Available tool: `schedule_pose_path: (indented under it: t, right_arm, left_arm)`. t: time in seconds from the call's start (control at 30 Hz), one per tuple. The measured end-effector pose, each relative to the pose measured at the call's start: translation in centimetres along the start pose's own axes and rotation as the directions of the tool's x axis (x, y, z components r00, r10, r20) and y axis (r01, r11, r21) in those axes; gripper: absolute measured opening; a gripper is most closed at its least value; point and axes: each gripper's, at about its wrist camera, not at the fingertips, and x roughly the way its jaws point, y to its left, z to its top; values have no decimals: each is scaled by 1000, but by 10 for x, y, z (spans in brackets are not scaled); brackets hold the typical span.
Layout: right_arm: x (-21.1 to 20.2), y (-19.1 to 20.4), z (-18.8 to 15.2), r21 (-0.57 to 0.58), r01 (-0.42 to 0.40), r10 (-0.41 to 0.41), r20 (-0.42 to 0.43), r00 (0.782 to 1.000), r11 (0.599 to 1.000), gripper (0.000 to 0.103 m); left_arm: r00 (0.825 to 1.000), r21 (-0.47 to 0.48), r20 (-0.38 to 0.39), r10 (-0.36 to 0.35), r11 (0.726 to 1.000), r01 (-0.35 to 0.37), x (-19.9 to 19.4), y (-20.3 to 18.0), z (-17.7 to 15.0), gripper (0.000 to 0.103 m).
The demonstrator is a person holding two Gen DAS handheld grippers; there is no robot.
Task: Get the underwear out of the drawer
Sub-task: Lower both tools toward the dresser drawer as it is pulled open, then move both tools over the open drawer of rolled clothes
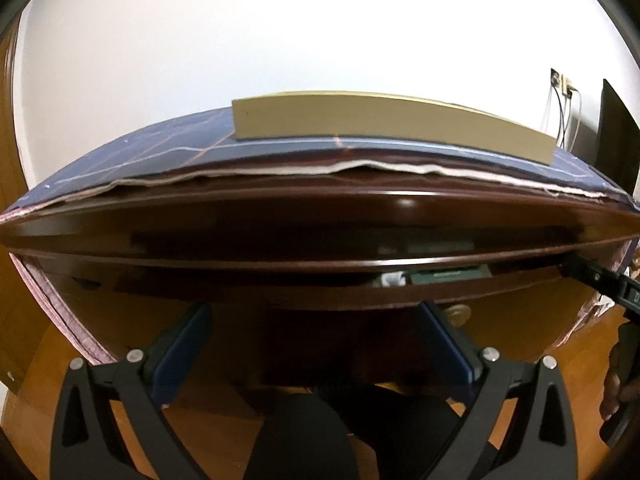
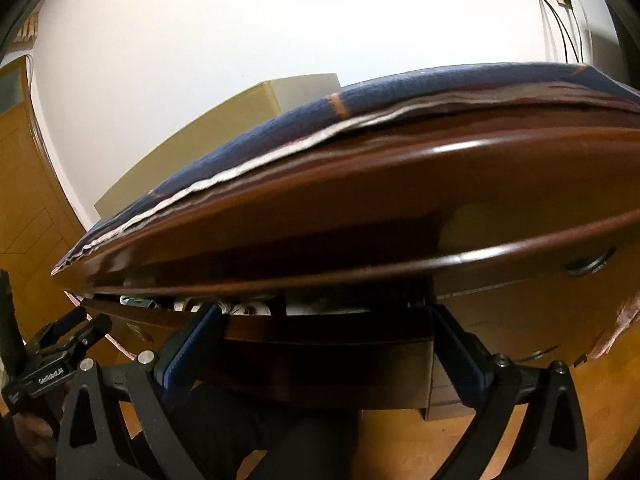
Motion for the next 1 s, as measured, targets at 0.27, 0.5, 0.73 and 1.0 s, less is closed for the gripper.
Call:
schedule_pose_path:
  t: [0.27, 0.5, 0.73, 1.0]
  right_arm:
    - [-21, 11, -13, 12, 80, -80, -15, 997, 997, 102]
    - [-46, 54, 5, -173, 196, -187, 64, 980, 965, 81]
    - [-26, 65, -7, -183, 150, -169, -91, 981, 971, 51]
    - [-6, 69, -8, -173, 175, -209, -202, 957, 969, 51]
  left_arm:
    - [999, 47, 15, -50, 998, 49, -14, -18, -3, 103]
    - [998, 53, -32, -47, 997, 49, -11, -20, 0, 103]
    - [991, -5, -109, -79, 997, 79, -7, -9, 7, 103]
    - [981, -7, -169, -98, 995, 99, 0, -5, 1, 103]
